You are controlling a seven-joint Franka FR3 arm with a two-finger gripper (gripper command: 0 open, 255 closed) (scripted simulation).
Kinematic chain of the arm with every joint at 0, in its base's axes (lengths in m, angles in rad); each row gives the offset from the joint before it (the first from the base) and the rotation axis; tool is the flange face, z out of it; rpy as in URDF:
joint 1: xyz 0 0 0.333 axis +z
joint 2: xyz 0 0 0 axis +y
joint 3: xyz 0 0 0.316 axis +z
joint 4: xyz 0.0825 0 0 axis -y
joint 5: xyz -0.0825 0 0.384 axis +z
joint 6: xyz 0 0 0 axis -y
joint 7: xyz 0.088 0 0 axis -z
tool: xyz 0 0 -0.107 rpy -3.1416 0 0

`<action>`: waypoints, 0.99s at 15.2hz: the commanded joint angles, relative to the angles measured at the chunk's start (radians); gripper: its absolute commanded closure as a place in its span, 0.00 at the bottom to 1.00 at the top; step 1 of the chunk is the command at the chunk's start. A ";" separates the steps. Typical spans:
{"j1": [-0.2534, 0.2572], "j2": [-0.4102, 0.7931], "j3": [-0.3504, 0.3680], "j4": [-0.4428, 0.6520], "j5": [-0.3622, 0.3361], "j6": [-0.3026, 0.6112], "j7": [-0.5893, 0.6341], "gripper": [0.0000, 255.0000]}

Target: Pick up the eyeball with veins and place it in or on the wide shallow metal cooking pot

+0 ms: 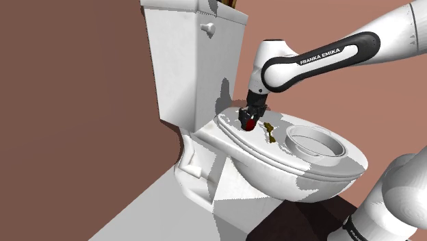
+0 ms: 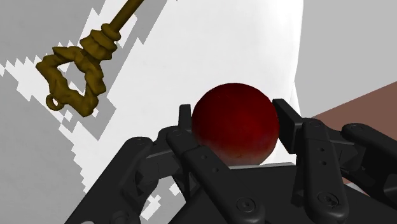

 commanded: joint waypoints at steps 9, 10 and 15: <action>0.001 -0.029 -0.002 0.054 0.006 -0.083 -0.008 1.00; 0.001 -0.033 -0.002 0.064 0.007 -0.097 -0.009 1.00; 0.001 -0.050 -0.004 0.116 0.010 -0.165 -0.014 1.00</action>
